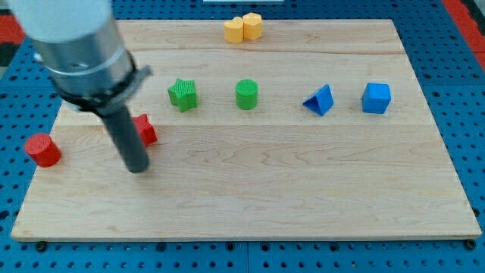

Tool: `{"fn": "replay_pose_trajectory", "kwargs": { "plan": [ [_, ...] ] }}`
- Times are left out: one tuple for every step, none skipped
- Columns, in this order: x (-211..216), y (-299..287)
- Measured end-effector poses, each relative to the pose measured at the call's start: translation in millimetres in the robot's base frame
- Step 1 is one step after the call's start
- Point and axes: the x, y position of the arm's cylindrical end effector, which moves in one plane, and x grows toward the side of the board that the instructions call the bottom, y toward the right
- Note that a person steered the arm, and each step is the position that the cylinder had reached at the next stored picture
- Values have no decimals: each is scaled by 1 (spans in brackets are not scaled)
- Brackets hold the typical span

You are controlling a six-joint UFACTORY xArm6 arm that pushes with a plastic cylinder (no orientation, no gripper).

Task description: Move the red star towards left side of the green star

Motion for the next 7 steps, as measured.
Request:
{"fn": "replay_pose_trajectory", "kwargs": {
  "plan": [
    [-11,5],
    [-43,-36],
    [-74,-64],
    [-99,-71],
    [-114,-71],
    [-116,-66],
    [-53,-64]
  ]
}}
